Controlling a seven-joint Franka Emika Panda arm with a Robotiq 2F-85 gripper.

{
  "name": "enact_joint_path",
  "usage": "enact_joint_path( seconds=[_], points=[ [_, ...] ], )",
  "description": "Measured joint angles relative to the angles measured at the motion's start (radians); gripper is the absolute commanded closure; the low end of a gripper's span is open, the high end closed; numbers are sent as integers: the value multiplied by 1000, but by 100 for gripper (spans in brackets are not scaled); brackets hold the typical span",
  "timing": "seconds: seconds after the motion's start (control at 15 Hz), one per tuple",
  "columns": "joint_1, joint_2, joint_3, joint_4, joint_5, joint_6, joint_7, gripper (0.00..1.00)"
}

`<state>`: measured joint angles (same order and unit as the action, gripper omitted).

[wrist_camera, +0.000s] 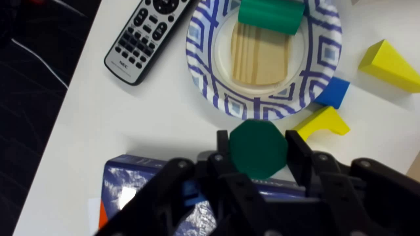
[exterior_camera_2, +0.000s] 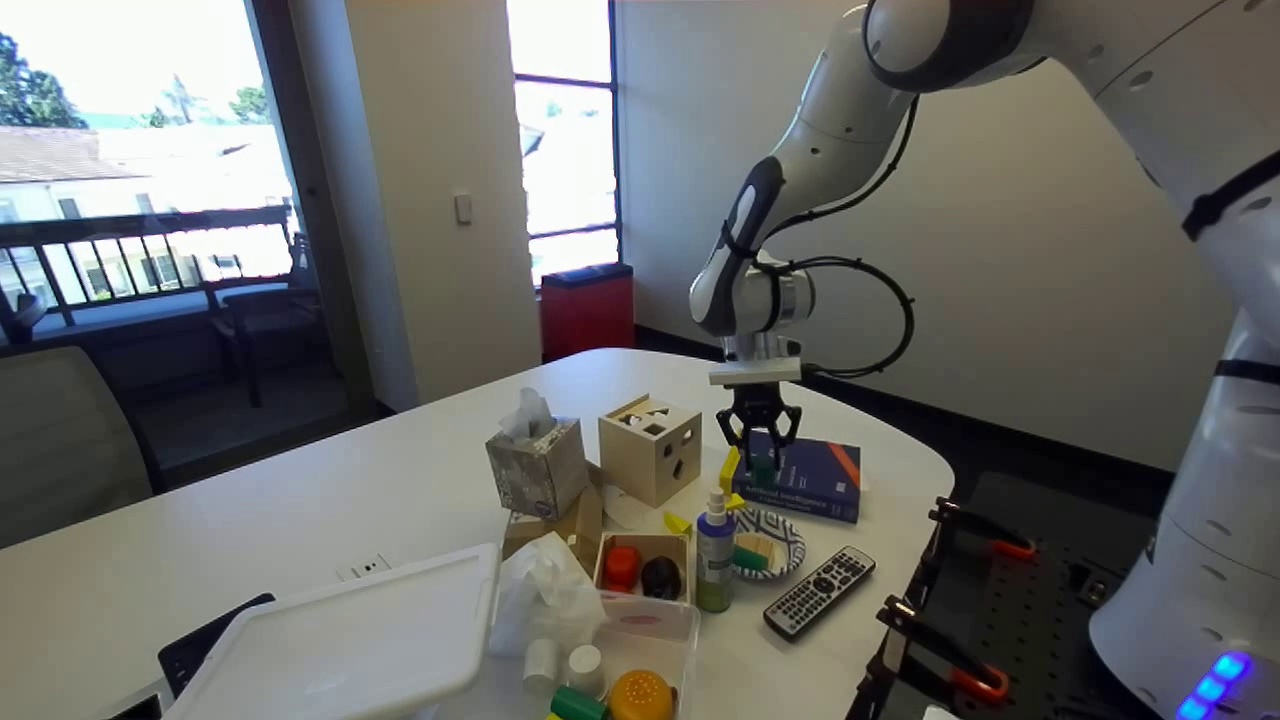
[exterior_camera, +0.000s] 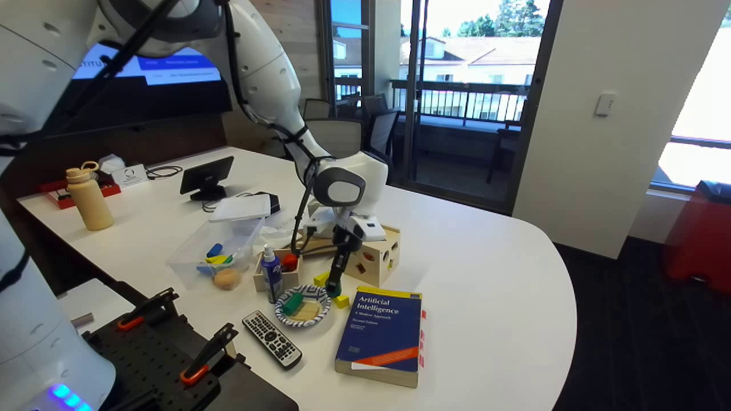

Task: Pick the green block on the table and put it in the bowl

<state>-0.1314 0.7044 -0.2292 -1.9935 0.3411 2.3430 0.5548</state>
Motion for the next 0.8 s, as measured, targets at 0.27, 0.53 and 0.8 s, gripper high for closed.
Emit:
enact_joint_path(
  seconds=[0.27, 0.53, 0.8],
  points=[
    [14, -82, 37, -70, 9, -19, 5, 80],
    [42, -76, 66, -100, 13, -16, 37, 80],
    [73, -22, 82, -101, 13, 12, 64, 80]
  ],
)
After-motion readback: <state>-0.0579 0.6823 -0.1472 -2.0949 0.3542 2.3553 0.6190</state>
